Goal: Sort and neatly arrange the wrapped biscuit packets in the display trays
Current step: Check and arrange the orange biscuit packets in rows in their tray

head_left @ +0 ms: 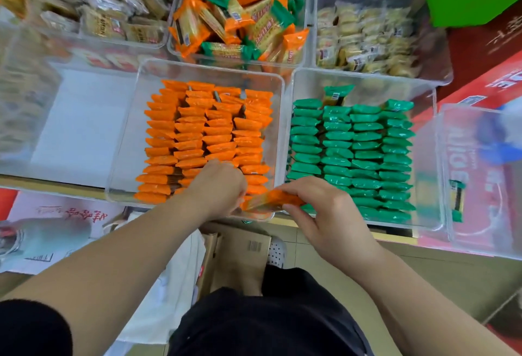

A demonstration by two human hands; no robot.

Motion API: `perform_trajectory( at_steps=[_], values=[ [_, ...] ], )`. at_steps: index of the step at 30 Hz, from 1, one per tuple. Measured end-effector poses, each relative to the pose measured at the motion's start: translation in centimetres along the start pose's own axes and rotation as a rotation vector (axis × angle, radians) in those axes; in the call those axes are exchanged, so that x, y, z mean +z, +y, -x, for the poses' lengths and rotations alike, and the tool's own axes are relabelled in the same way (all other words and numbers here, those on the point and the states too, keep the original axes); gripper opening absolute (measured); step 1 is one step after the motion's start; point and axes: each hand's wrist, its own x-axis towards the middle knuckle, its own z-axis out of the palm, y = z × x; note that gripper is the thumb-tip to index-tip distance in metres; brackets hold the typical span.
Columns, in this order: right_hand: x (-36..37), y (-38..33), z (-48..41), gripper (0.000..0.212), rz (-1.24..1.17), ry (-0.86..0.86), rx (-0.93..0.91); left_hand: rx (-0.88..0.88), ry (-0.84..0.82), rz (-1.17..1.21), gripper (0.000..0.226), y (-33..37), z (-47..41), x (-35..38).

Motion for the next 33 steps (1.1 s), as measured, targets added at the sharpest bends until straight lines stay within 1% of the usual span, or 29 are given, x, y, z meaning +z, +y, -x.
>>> perform_trajectory(
  at_steps=[3,7,9,11,14,16,19,23,26,29,31,33],
  values=[
    [0.8,-0.2,-0.2,0.028,0.029,-0.047,-0.052,-0.025,0.138,0.194,0.018,-1.3,0.0,1.0],
    [3.1,-0.2,-0.7,0.029,0.145,-0.14,-0.055,-0.095,0.24,0.415,0.012,-1.8,0.5,1.9],
    [4.2,0.1,-1.2,0.024,0.226,-0.155,-0.055,-0.142,0.299,0.512,0.01,-2.0,0.8,1.9],
    [5.5,0.4,-1.7,0.017,0.35,-0.167,-0.099,-0.197,0.343,0.588,0.01,-2.4,1.1,1.5],
    [6.9,0.8,-2.0,0.013,0.454,-0.146,-0.126,-0.275,0.394,0.668,0.009,-2.9,2.0,0.8],
    [7.3,1.0,-1.9,0.021,0.499,-0.145,-0.129,-0.324,0.428,0.73,0.009,-3.1,2.9,0.1],
    [7.6,0.9,-1.9,0.036,0.576,-0.205,-0.11,-0.375,0.491,0.815,0.009,-3.5,4.6,-1.0],
    [7.7,-0.3,-1.6,0.049,0.66,-0.366,0.003,-0.446,0.585,0.94,0.008,-3.8,7.2,-1.9],
    [7.8,-1.0,-1.4,0.056,0.651,-0.389,0.076,-0.496,0.612,1.031,0.008,-3.6,8.9,-1.5],
    [7.9,-1.5,-1.9,0.066,0.663,-0.465,0.132,-0.529,0.608,1.086,0.009,-3.6,10.1,-0.7],
    [8.0,-1.8,-2.5,0.065,0.658,-0.527,0.171,-0.551,0.596,1.123,0.01,-3.7,10.7,-0.1],
    [7.9,-2.1,-3.2,0.058,0.661,-0.592,0.201,-0.561,0.59,1.147,0.012,-3.6,11.1,0.4]
  ],
)
